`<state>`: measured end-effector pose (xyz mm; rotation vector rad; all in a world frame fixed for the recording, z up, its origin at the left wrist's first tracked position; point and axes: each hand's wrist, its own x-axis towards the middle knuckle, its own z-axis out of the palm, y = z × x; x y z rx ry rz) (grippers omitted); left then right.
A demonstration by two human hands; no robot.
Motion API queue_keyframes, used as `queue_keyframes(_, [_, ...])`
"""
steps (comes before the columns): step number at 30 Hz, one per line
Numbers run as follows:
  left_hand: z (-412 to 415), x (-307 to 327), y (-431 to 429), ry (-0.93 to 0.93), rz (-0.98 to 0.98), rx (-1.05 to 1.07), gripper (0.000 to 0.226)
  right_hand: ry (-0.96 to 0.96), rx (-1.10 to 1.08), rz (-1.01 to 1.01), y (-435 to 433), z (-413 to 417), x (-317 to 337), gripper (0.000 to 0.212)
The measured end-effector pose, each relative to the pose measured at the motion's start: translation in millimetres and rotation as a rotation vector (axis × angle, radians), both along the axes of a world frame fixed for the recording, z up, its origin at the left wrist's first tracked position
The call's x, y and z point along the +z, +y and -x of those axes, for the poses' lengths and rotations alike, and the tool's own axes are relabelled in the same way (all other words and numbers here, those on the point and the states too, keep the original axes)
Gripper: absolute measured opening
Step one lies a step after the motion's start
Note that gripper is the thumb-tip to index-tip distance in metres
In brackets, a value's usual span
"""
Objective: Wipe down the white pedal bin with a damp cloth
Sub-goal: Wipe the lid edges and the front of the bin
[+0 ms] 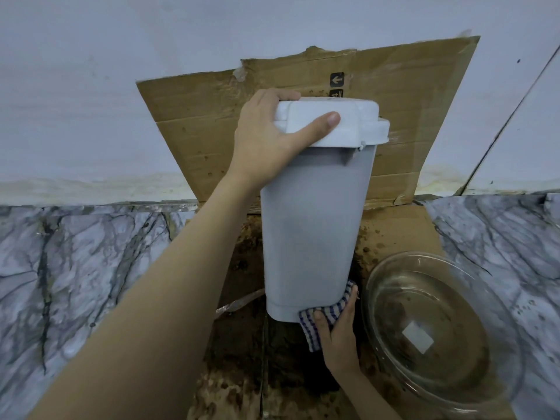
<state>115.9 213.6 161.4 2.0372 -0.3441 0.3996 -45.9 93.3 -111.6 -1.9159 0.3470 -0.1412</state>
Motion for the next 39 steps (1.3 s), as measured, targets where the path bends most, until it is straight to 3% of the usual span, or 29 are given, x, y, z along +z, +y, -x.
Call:
queue_keyframes(6, [-1.1,-0.5,0.5,-0.011,-0.008,0.005,0.073,-0.149,-0.109,0.048,16.9,-11.2,13.9,0.086])
queue_keyframes(13, [-1.7,-1.9,-0.9,-0.022,0.004,0.015,0.071,-0.521,-0.353,0.238,7.8,-83.2,107.2,0.083])
queue_keyframes(19, [-0.5,-1.0,-5.7,-0.025,0.006,0.017,0.070,-0.546,-0.539,0.407,29.5,-113.5,159.4,0.076])
queue_keyframes(21, [-0.5,-1.0,-5.3,-0.019,0.003,0.015,0.071,-0.539,-0.589,0.598,45.0,-115.0,148.2,0.073])
queue_keyframes(24, [-0.3,-0.1,-5.7,-0.005,0.005,0.010,0.071,-0.541,-0.488,0.864,60.8,-100.4,99.0,0.076])
queue_keyframes(29, [-0.9,-1.7,-1.5,-0.016,0.012,0.010,0.073,-0.527,-0.326,1.044,64.2,-63.2,27.9,0.073])
queue_keyframes(35, [-1.8,-3.3,-3.8,-0.022,0.019,0.014,0.073,-0.543,-0.522,0.836,58.6,-100.5,97.0,0.073])
queue_keyframes(39, [-2.2,-3.2,-4.7,-0.040,0.022,0.021,0.074,-0.489,-0.752,0.381,43.2,-120.7,158.1,0.065])
